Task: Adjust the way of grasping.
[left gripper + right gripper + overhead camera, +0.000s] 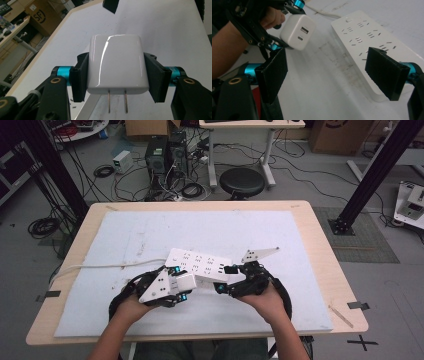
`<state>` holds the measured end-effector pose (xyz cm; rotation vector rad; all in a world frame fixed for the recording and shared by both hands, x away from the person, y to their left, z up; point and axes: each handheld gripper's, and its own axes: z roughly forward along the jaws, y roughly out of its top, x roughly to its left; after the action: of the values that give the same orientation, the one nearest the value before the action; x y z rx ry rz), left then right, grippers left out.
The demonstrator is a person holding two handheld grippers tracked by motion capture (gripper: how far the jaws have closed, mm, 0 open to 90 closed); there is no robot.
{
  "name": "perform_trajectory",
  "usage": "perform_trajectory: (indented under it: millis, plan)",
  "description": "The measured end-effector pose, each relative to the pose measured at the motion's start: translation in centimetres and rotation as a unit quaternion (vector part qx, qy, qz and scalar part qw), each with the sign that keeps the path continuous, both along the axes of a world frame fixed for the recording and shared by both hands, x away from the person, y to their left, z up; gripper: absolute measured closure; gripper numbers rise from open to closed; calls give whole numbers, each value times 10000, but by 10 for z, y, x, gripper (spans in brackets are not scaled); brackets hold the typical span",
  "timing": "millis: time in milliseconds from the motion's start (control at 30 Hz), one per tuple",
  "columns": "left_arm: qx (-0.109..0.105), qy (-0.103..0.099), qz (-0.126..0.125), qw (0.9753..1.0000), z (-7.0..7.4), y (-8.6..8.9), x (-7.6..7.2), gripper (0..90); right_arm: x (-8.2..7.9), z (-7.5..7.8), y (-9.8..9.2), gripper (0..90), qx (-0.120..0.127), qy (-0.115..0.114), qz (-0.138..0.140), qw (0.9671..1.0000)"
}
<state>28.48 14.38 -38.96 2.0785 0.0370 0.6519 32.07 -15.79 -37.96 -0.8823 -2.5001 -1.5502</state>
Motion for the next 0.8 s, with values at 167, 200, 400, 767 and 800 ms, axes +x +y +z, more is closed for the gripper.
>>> perform_trajectory:
  millis: [167, 200, 400, 767, 800]
  plan:
    - [-28, -262, -65, 9996, -5, -10, -6, 425, 0, -8, 8, 185, 192, 249, 117, 9994]
    - [-28, -262, -65, 9996, -5, -10, -6, 425, 0, -9, 10, 185, 231, 282, 153, 9992]
    - [-53, -425, -92, 9990, -10, -18, -12, 425, 2, -16, 20, 185, 370, 473, 280, 9978]
    - [-190, -519, -105, 9984, -11, -23, -15, 425, 6, -26, 34, 228, 801, 801, 436, 9926]
    - [-209, -548, -94, 9982, -10, -23, -15, 425, 6, -27, 34, 234, 819, 819, 452, 9922]
